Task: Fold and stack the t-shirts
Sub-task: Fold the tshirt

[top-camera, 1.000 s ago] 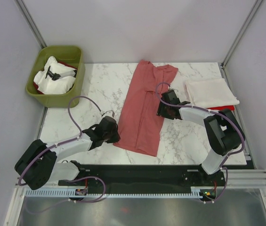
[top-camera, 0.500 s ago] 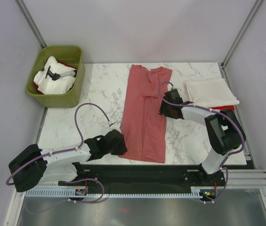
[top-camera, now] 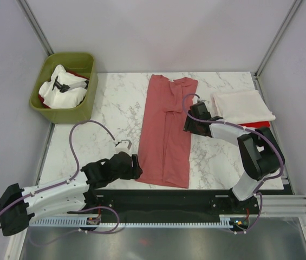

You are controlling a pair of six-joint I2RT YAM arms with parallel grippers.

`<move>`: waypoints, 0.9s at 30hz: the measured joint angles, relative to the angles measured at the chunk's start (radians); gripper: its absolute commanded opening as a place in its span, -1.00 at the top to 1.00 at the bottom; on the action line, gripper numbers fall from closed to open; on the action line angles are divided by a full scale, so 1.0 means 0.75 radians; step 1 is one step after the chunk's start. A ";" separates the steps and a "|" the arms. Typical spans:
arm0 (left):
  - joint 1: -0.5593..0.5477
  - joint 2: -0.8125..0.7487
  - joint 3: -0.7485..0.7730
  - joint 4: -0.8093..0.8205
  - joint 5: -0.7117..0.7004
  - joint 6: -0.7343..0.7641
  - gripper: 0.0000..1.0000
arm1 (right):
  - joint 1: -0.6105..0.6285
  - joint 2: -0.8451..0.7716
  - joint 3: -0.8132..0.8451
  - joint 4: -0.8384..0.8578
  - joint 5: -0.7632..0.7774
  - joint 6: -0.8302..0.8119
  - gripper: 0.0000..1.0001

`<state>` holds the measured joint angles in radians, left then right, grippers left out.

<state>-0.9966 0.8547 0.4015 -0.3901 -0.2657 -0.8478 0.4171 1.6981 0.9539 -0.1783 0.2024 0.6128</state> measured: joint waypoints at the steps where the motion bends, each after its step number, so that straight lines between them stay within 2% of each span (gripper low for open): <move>1: -0.001 -0.010 0.013 -0.016 0.000 0.001 -0.26 | 0.000 -0.006 0.000 -0.003 0.004 -0.002 -0.32; 6: -0.001 0.050 0.121 -0.082 0.002 0.029 -0.22 | 0.000 -0.073 -0.007 0.001 0.013 -0.014 -0.21; 9: -0.009 0.122 0.179 -0.087 -0.009 0.046 -0.32 | 0.000 -0.091 -0.007 0.013 0.010 -0.017 -0.25; 11: -0.013 0.162 0.193 -0.087 -0.033 0.054 -0.56 | 0.000 -0.091 -0.010 0.013 -0.004 -0.015 -0.30; 15: -0.013 0.210 0.191 -0.102 -0.086 0.055 -0.75 | 0.000 -0.092 -0.038 0.016 -0.018 -0.010 -0.32; 16: -0.014 0.210 0.186 -0.101 -0.104 0.055 -0.87 | -0.001 -0.091 -0.045 0.014 -0.018 -0.009 -0.32; 18: -0.014 0.204 0.175 -0.095 -0.136 0.057 -0.93 | 0.000 -0.086 -0.047 0.014 -0.017 -0.009 -0.32; 23: -0.014 0.199 0.165 -0.064 -0.182 0.056 -0.83 | -0.001 0.001 0.039 -0.015 0.037 -0.010 -0.27; 27: -0.015 0.197 0.081 0.099 -0.232 0.052 -0.82 | -0.012 0.085 0.168 -0.045 0.115 -0.011 -0.16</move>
<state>-1.0077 1.0023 0.4622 -0.3157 -0.4397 -0.8085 0.4080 1.7618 1.0801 -0.2119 0.2890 0.6044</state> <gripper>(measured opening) 0.916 0.610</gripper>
